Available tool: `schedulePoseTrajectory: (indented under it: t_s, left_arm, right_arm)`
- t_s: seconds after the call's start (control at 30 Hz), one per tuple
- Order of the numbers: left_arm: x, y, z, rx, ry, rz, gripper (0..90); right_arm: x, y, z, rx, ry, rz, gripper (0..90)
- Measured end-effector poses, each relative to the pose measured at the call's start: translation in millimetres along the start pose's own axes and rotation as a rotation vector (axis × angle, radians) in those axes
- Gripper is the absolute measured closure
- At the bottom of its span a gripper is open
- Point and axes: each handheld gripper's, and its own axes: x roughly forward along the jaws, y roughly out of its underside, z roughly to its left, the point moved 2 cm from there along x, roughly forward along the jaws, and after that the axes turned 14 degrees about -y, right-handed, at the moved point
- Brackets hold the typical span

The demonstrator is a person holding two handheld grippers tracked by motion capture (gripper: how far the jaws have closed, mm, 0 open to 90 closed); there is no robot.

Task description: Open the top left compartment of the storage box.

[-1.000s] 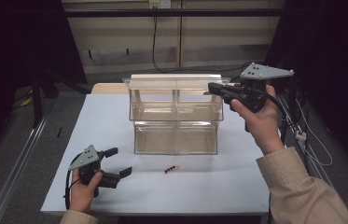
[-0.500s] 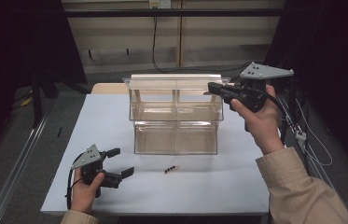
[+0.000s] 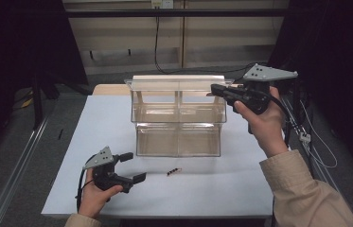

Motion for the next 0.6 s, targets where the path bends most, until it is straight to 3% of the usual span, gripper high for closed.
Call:
schedulePoseTrajectory:
  t_s: [0.07, 0.13, 0.17, 0.33, 0.47, 0.6]
  left_arm:
    - [1.9, -0.6, -3.5, 0.008, -0.004, 0.009, 1.6]
    - [2.0, -1.8, -5.7, -0.011, 0.006, -0.006, 4.9]
    - [1.7, -1.9, -5.4, -0.007, 0.013, -0.003, 11.0]
    - [2.6, 1.4, -9.6, -0.005, 0.024, 0.045, 11.4]
    - [5.6, 1.1, -15.5, 0.012, 0.032, 0.05, 14.5]
    - [17.0, 3.6, -23.2, 0.042, 0.042, 0.098, 16.1]
  right_arm:
    - [0.0, 0.0, 0.2, 0.0, 0.001, 0.0, 90.0]
    - [0.0, 0.0, 0.1, 0.0, 0.0, 0.0, 90.0]
    - [0.1, 0.0, 0.0, 0.001, 0.0, -0.001, 90.0]
    - [0.2, 0.2, 0.6, -0.001, 0.0, 0.0, 90.0]
    - [0.1, 0.7, 0.4, -0.004, 0.0, -0.001, 90.0]
    - [-0.1, 0.7, 0.8, -0.005, 0.001, 0.002, 90.0]
